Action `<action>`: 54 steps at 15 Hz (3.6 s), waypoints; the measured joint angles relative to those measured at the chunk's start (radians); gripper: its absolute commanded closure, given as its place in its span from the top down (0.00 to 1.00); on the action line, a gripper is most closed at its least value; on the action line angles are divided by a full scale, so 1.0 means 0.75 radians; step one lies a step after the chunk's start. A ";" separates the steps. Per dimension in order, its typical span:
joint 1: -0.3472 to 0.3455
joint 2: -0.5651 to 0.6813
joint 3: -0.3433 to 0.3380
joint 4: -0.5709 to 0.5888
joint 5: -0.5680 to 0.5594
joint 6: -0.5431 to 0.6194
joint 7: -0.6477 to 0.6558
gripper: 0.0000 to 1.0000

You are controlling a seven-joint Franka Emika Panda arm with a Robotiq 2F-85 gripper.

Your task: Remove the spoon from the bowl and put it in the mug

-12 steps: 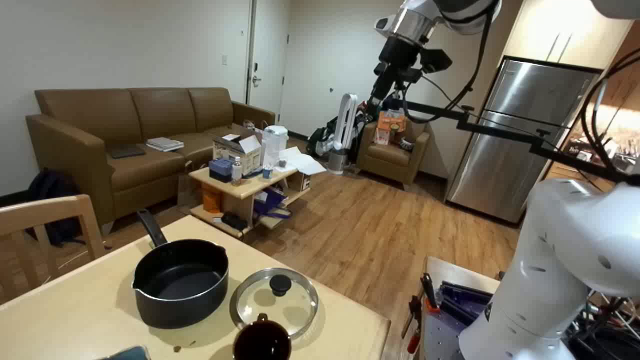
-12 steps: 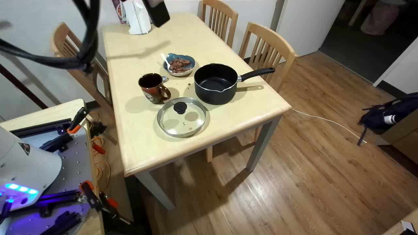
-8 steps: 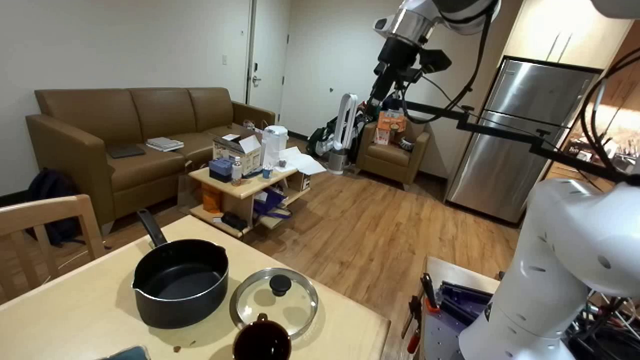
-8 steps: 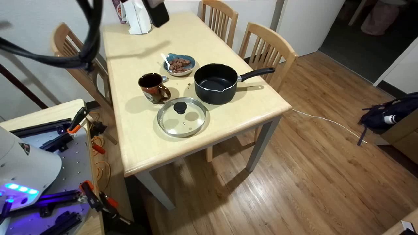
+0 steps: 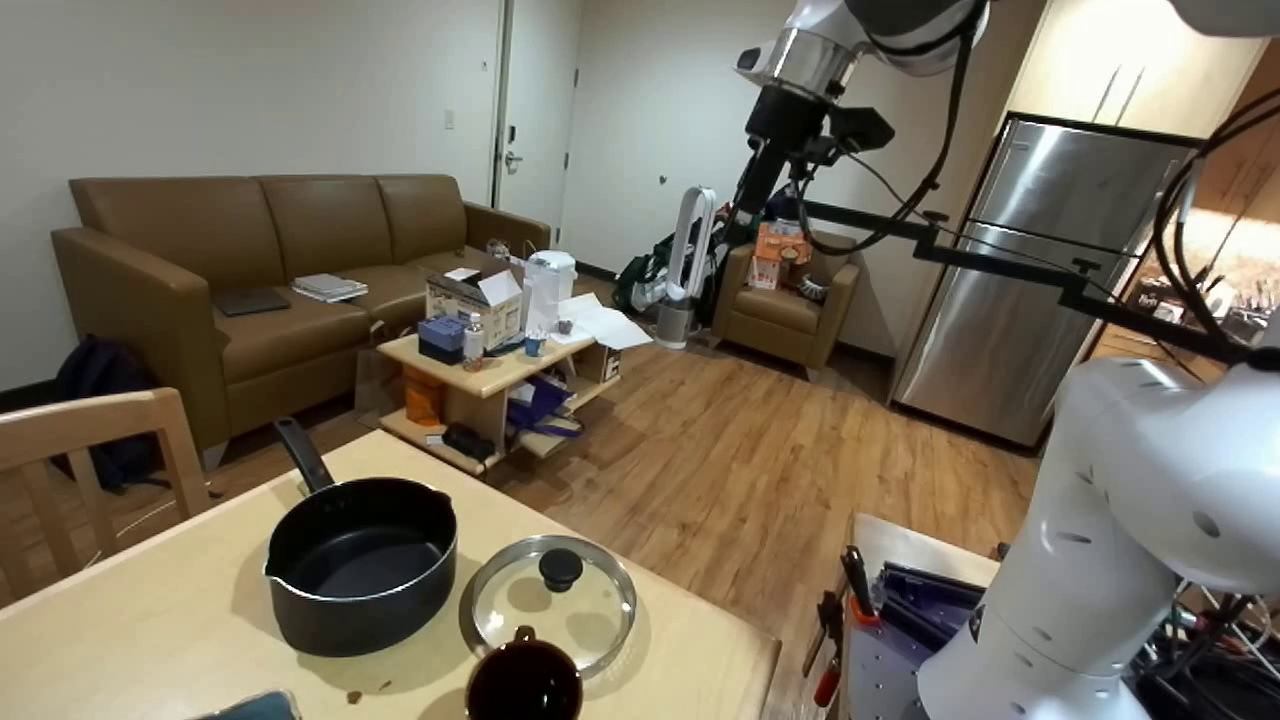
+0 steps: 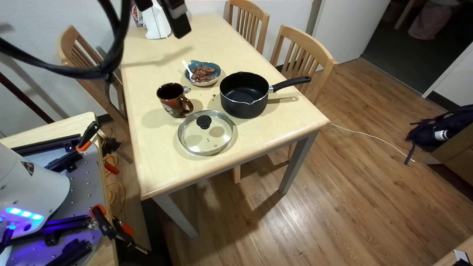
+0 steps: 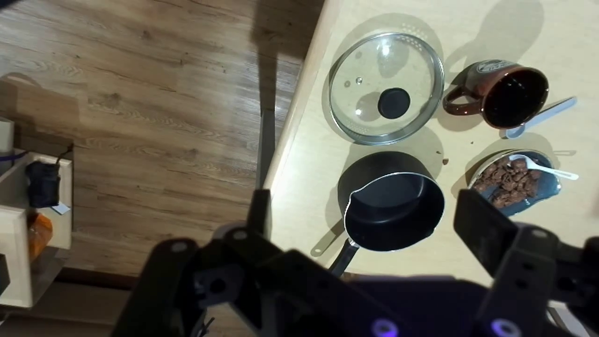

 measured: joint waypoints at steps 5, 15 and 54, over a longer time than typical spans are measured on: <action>0.116 0.165 0.030 0.017 0.101 0.000 -0.130 1.00; 0.286 0.675 0.067 0.292 0.140 -0.071 -0.222 1.00; 0.111 1.613 0.652 0.942 -0.490 0.513 -1.422 1.00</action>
